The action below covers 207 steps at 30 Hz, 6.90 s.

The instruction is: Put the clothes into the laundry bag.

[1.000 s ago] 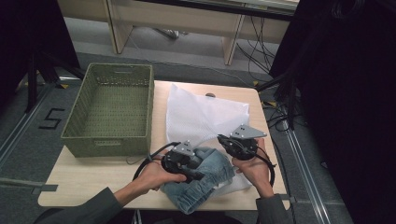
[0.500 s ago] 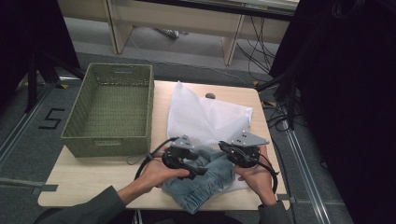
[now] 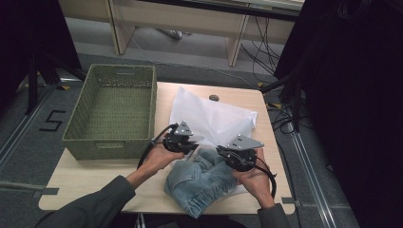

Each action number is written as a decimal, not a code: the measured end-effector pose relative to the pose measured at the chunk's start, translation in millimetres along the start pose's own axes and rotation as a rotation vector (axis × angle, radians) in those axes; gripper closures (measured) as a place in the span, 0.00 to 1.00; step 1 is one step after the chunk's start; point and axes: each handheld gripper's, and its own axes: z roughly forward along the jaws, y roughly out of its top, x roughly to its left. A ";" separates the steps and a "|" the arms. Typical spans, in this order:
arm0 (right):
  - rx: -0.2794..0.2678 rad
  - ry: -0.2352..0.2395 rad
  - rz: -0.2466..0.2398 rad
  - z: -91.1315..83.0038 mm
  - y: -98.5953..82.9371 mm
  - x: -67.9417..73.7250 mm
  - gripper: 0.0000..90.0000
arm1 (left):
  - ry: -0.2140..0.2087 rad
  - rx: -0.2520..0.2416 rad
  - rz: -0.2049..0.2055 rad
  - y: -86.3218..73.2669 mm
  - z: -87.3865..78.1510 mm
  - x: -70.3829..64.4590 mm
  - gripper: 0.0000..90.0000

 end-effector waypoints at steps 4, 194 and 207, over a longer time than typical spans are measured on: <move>-0.009 0.018 -0.012 2.2 3.6 6.7 1.00 | 0.001 -0.008 -0.006 0.0 -17.0 6.5 0.98; 0.064 0.034 0.218 33.6 -9.6 -23.1 0.58 | 0.013 0.220 0.108 -69.6 -49.3 -37.0 0.60; 0.109 0.001 0.264 19.9 -31.6 -43.0 0.59 | -0.070 0.260 0.154 -51.8 54.8 -59.0 0.69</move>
